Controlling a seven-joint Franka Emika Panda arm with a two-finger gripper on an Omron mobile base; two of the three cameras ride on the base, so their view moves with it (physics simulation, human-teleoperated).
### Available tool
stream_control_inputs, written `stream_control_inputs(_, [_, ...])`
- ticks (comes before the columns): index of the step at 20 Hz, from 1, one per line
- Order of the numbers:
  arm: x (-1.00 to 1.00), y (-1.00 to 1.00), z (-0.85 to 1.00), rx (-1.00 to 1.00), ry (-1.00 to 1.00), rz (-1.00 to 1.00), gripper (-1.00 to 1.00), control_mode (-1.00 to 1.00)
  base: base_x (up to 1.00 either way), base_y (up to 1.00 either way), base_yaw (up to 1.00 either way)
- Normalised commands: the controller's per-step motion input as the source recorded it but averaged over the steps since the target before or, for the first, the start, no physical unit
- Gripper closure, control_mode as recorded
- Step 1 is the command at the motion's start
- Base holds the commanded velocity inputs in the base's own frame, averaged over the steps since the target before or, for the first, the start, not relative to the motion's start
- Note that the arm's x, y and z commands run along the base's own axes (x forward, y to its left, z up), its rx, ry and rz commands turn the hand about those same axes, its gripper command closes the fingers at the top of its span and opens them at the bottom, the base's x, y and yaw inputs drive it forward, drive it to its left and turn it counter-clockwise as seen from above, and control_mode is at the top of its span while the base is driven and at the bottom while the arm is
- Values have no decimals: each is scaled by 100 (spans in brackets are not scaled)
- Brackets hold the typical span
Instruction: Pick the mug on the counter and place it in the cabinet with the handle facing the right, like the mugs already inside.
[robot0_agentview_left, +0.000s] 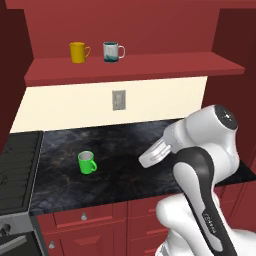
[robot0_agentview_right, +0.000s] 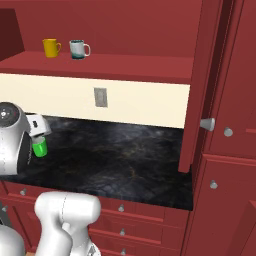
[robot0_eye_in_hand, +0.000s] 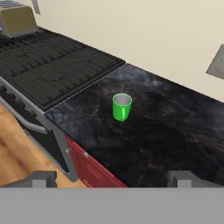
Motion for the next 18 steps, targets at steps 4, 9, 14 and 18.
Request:
stream_control_inputs(4, [0, 6, -21, 4, -12, 0, -100, -100, 0, 0, 0])
stream_control_inputs(9, [0, 3, -15, 5, -17, 2, -100, -100, 0, 0, 0])
stream_control_inputs(14, [7, 1, -29, 4, -14, 0, -100, -100, 0, 0, 0])
stream_control_inputs(18, [26, 0, -36, 1, -6, 0, -100, -100, 0, 0, 0])
